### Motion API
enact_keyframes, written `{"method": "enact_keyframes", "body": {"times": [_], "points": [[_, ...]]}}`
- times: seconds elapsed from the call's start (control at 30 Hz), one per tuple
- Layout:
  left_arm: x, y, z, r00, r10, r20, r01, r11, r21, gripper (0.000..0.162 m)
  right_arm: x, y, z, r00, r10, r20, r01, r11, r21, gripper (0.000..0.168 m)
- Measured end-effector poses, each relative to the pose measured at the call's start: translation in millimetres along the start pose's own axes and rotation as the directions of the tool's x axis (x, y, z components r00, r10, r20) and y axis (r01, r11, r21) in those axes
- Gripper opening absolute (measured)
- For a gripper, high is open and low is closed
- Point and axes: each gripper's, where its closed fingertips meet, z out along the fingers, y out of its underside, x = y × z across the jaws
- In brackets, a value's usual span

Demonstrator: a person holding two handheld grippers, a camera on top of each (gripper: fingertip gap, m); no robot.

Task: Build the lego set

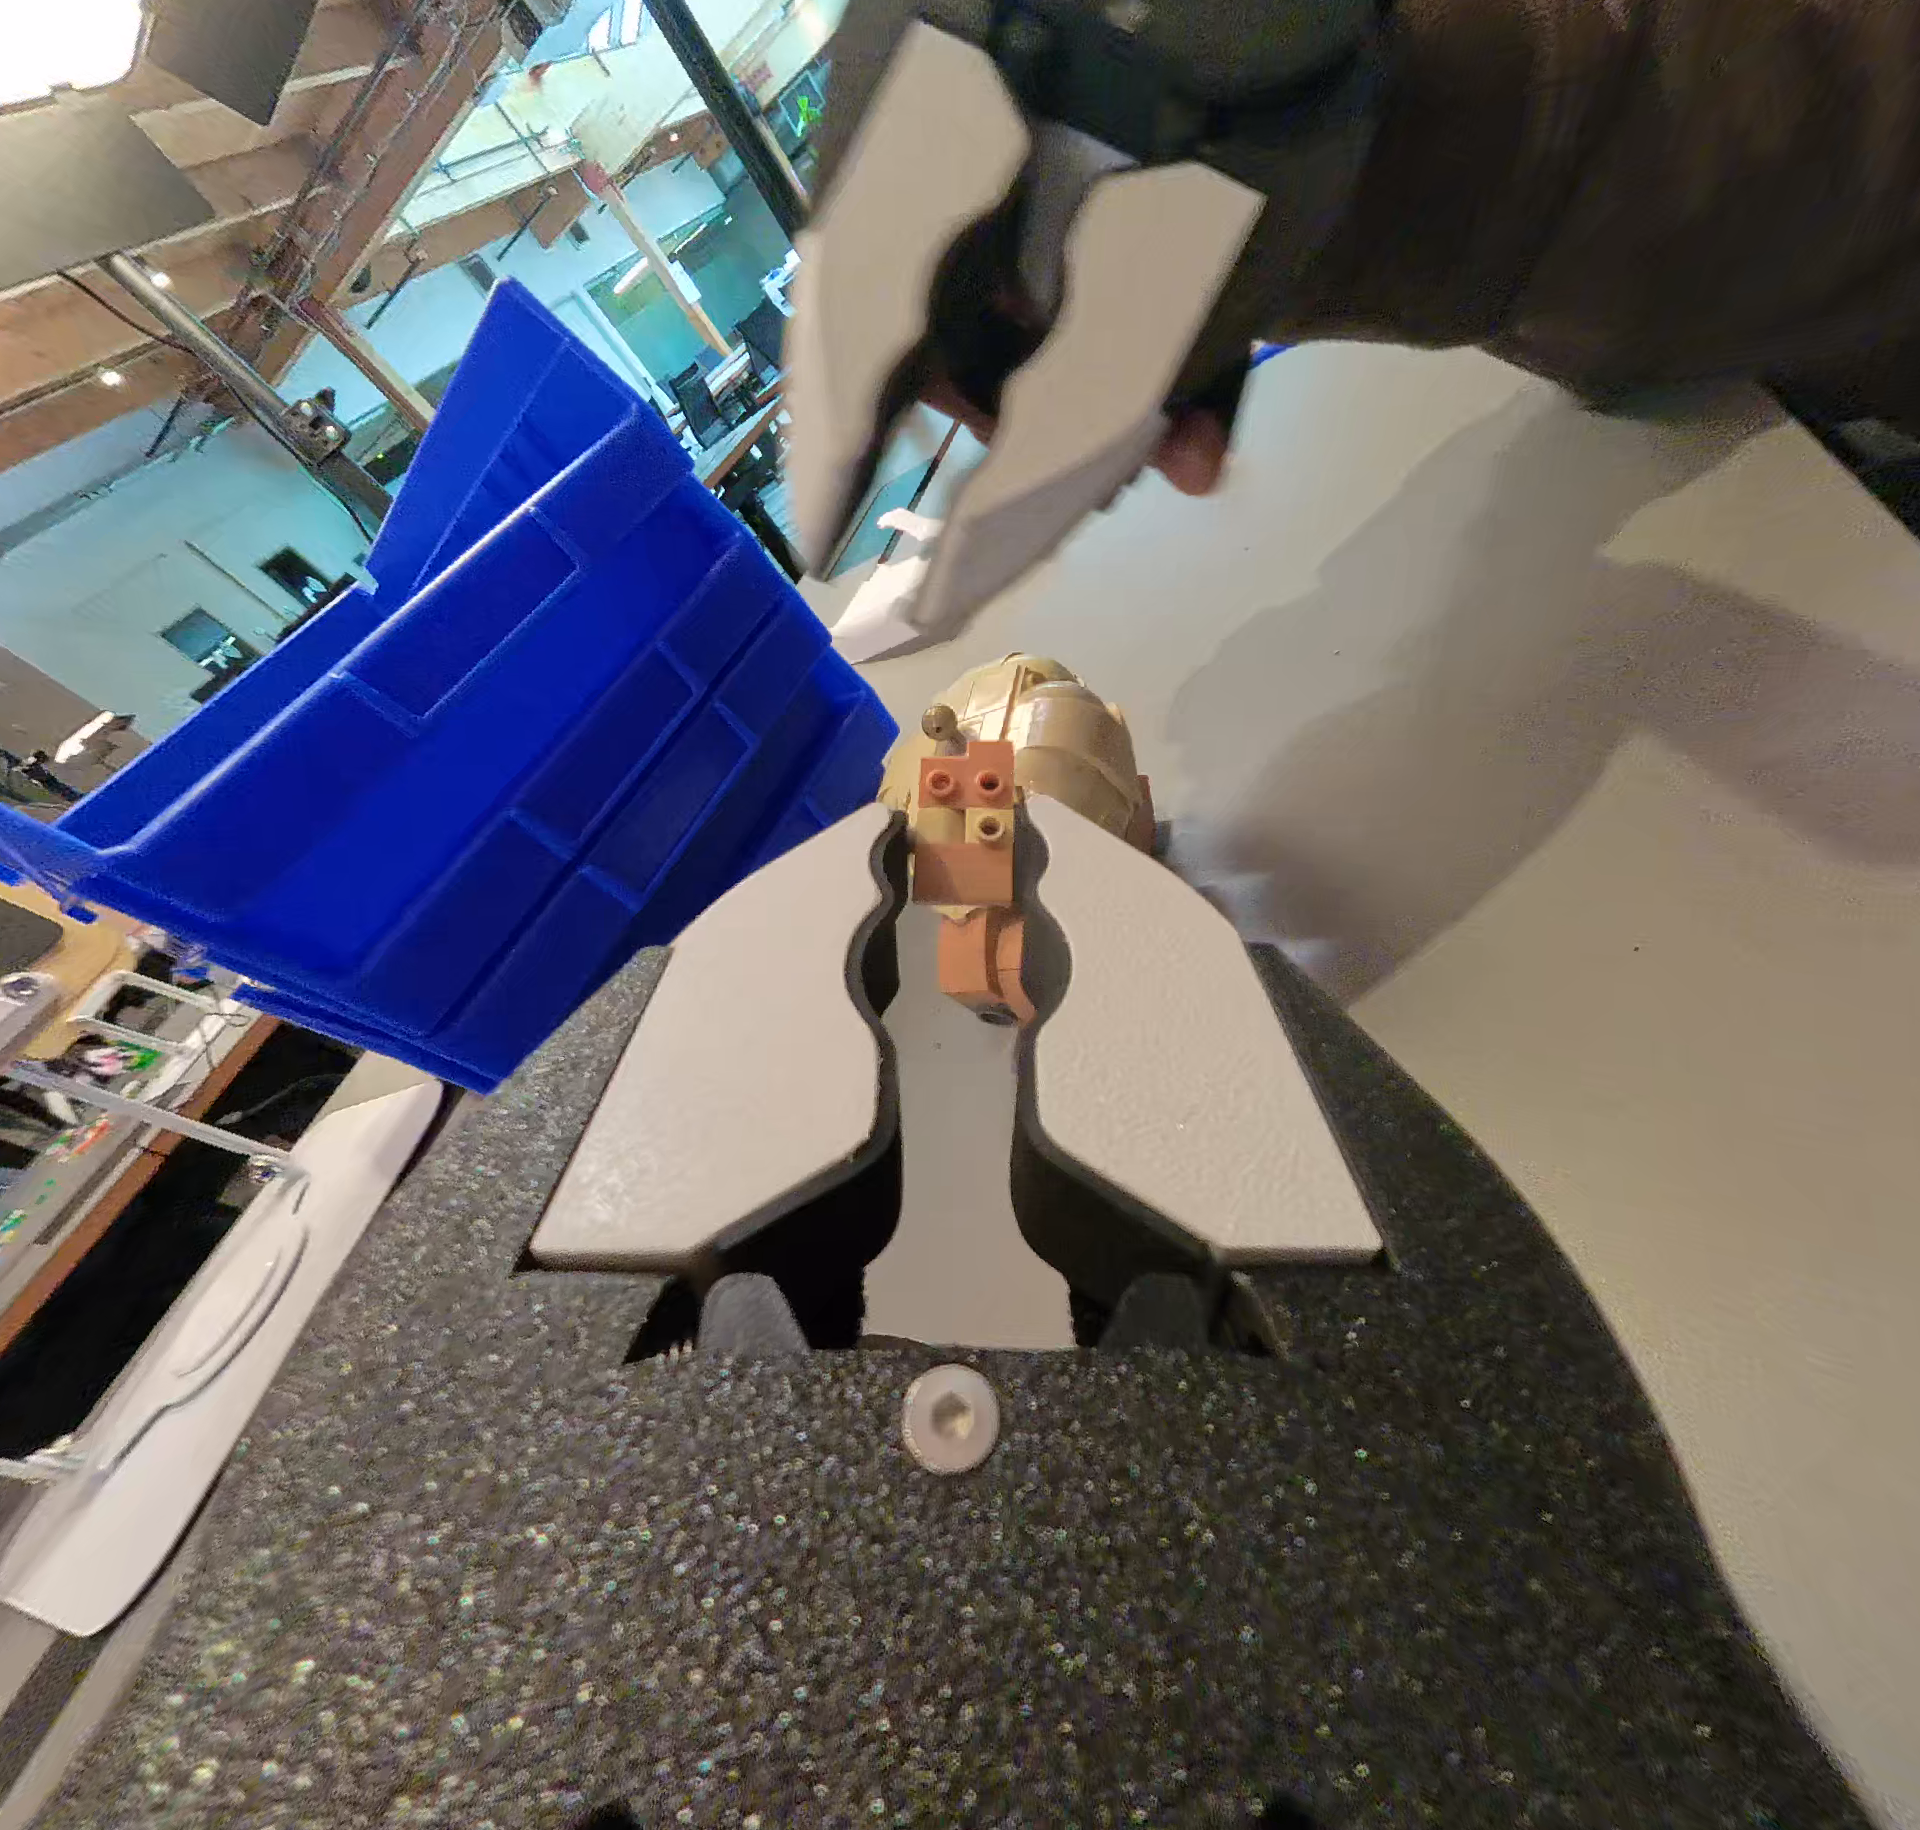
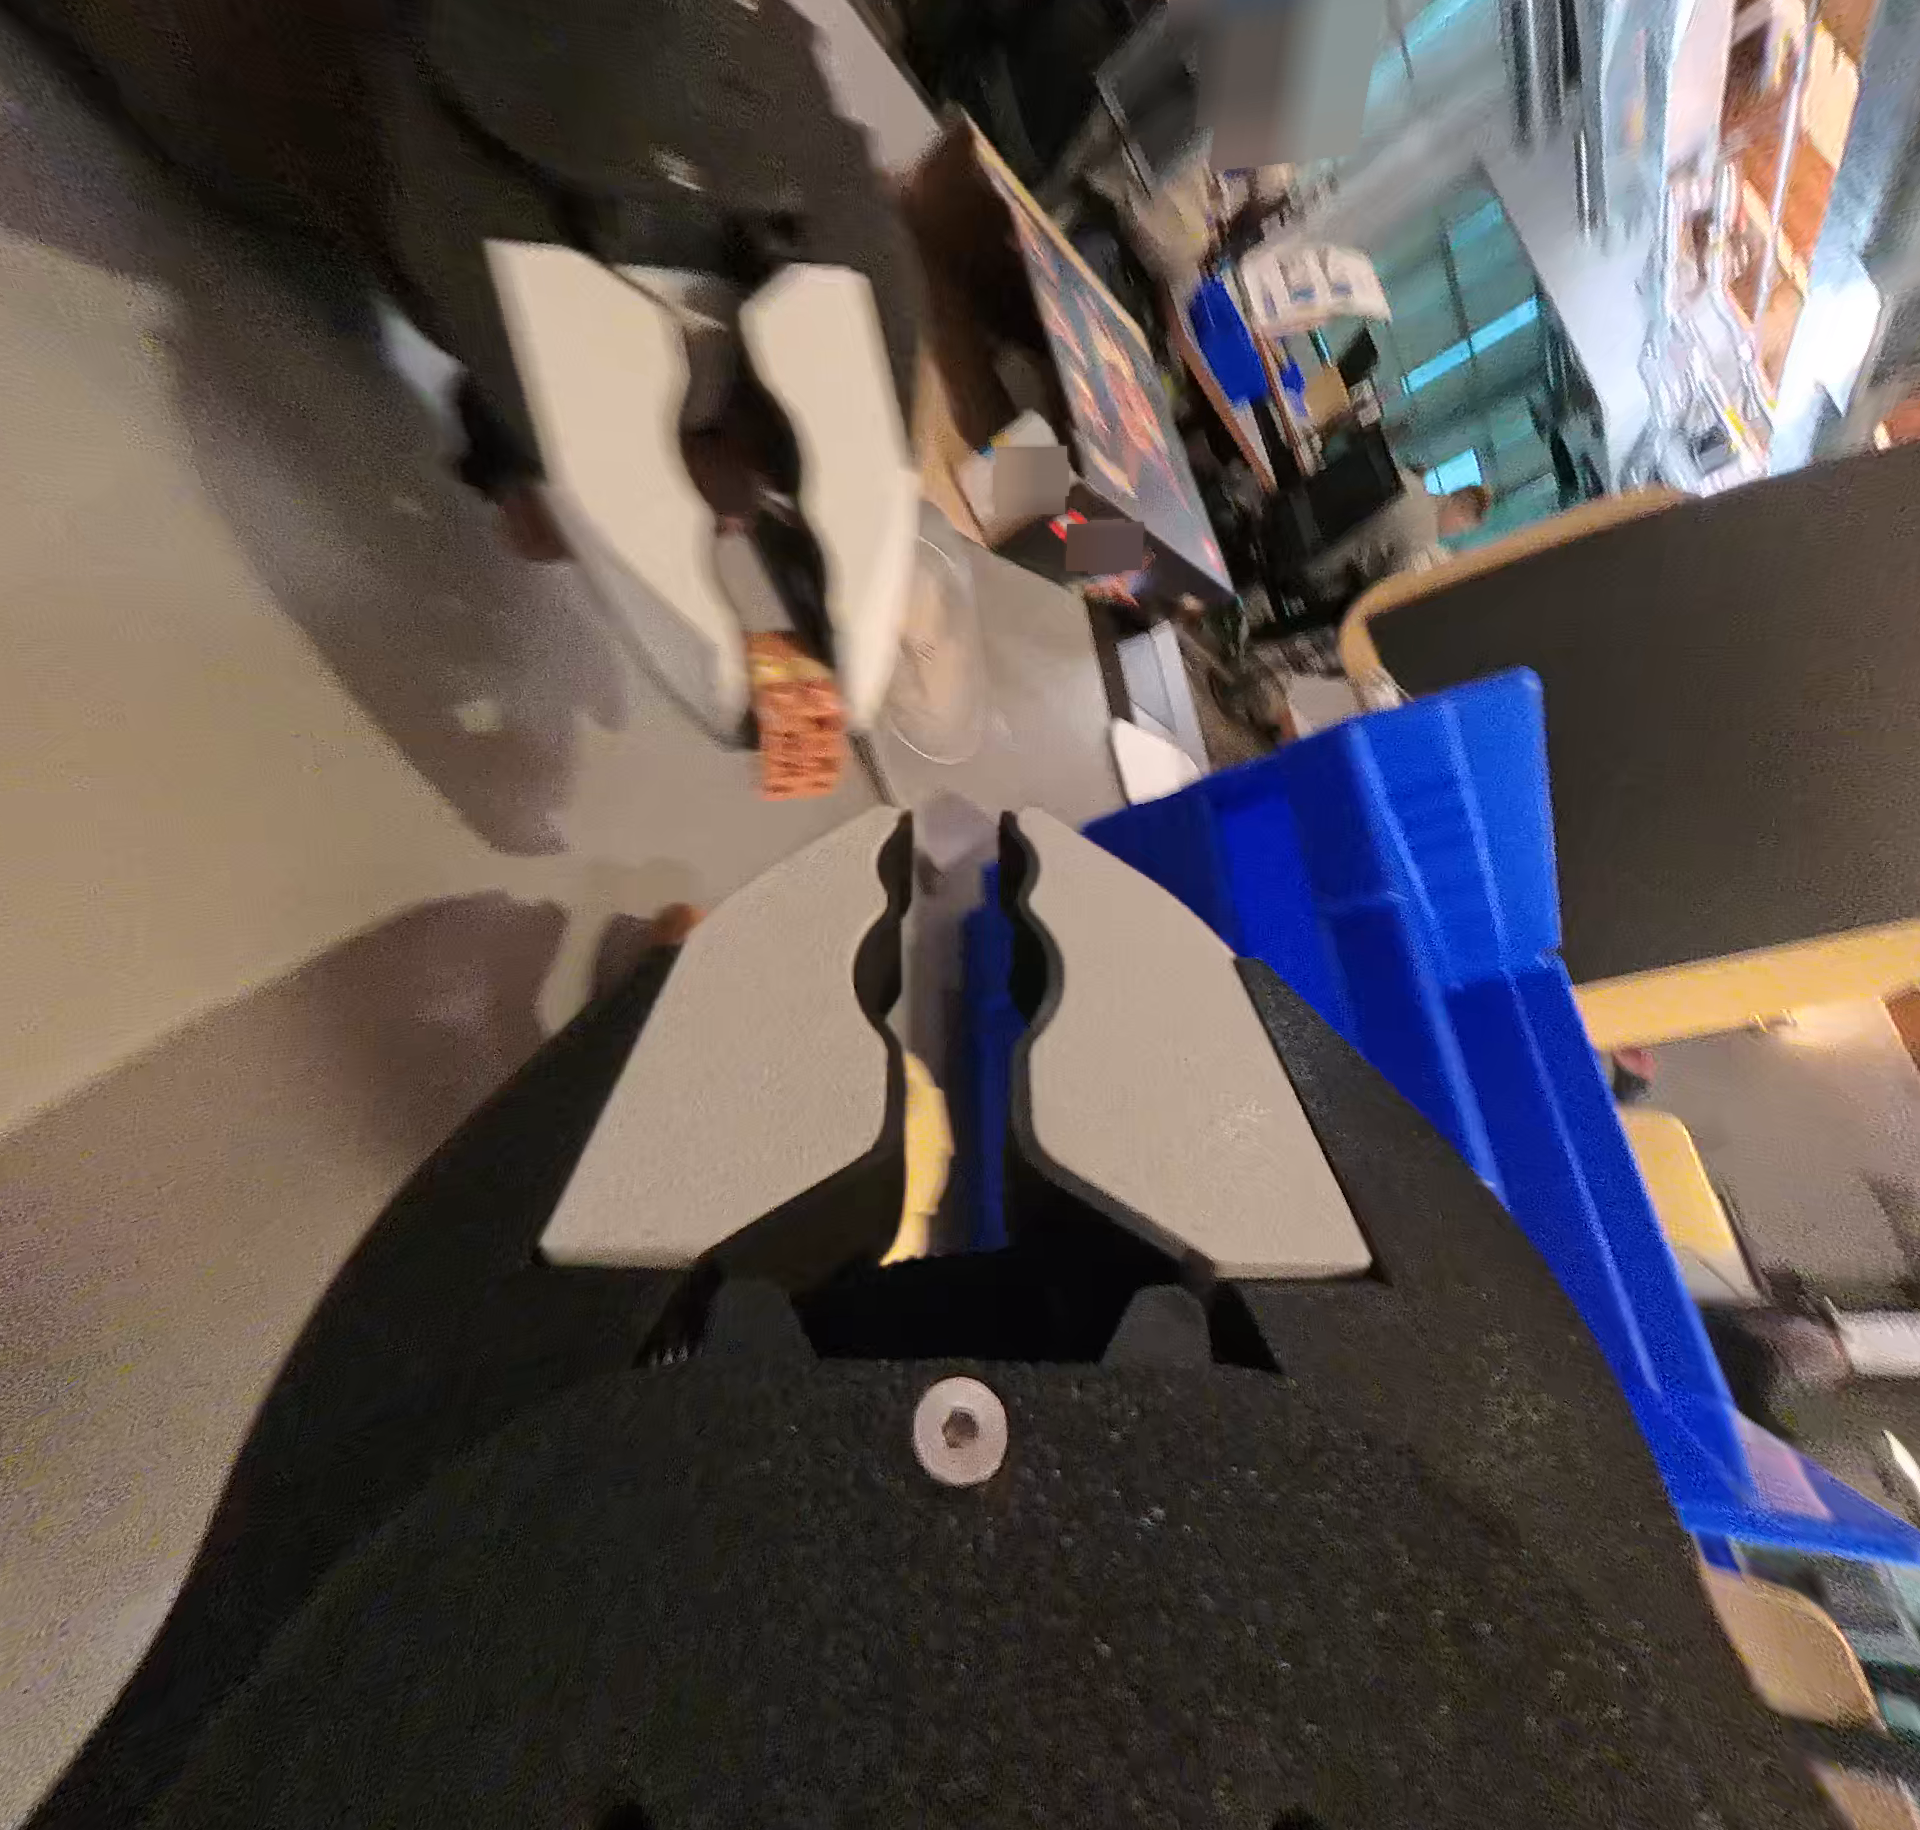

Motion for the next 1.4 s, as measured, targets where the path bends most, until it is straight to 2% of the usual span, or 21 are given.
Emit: {"method": "enact_keyframes", "body": {"times": [0.17,0.47,1.4], "points": [[9.5,-5.3,1.9,0.998,0.063,-0.019,-0.063,0.998,0.005,0.019,-34.2,-2.3,-1.2,0.999,-0.037,0.035,0.035,0.998,0.046,0.013],[21.2,-4.1,6.5,0.986,0.161,-0.037,-0.163,0.986,-0.044,0.019,-43.1,-9.6,-1.2,0.998,-0.045,0.051,0.040,0.995,0.092,0.010],[29.9,-7.6,7.8,0.977,0.202,-0.074,-0.205,0.978,-0.036,0.019,-56.5,-8.3,-0.7,0.990,-0.044,0.136,0.032,0.995,0.092,0.008]]}}
